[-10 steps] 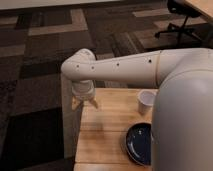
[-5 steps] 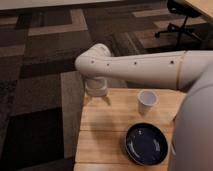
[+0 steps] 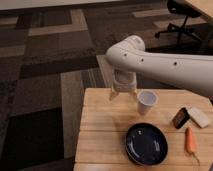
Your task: Pick up the ceramic cup
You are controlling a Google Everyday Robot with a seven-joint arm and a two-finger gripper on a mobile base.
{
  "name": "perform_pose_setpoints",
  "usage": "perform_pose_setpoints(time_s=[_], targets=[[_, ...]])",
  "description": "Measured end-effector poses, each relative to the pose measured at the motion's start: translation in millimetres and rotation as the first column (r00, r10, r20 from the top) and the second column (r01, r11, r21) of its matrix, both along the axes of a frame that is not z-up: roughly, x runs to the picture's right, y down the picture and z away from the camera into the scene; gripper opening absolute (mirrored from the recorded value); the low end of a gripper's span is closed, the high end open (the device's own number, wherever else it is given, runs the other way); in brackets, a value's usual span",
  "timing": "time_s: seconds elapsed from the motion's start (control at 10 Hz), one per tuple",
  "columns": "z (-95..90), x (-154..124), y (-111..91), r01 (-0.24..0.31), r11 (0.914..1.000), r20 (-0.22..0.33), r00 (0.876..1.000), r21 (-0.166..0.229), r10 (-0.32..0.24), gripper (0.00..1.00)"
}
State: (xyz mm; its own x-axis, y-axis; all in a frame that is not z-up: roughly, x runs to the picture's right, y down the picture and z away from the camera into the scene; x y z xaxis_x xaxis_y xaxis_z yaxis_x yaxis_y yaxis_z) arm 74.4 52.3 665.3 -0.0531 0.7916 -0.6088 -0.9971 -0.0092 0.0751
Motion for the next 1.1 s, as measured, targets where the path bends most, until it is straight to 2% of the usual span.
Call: perform_pose_setpoints(time_s=[0.3, 0.5, 0.7, 0.9, 1.1], targets=[[0.7, -1, 0, 0.006, 1.0000, 0.000, 1.000, 0.001, -0.006, 0.65], [3.8, 12, -7, 0.004, 0.9998, 0.004, 1.000, 0.017, -0.004, 0.65], [12.5, 35, -13, 0.007, 0.9988, 0.046, 0.999, 0.049, -0.009, 0.65], [31.1, 70, -11, 0.047, 0.9961, 0.099, 0.994, 0.075, -0.055, 0.65], [45.4, 90, -6, 0.074, 0.9935, 0.129, 0.988, 0.086, -0.085, 0.65]])
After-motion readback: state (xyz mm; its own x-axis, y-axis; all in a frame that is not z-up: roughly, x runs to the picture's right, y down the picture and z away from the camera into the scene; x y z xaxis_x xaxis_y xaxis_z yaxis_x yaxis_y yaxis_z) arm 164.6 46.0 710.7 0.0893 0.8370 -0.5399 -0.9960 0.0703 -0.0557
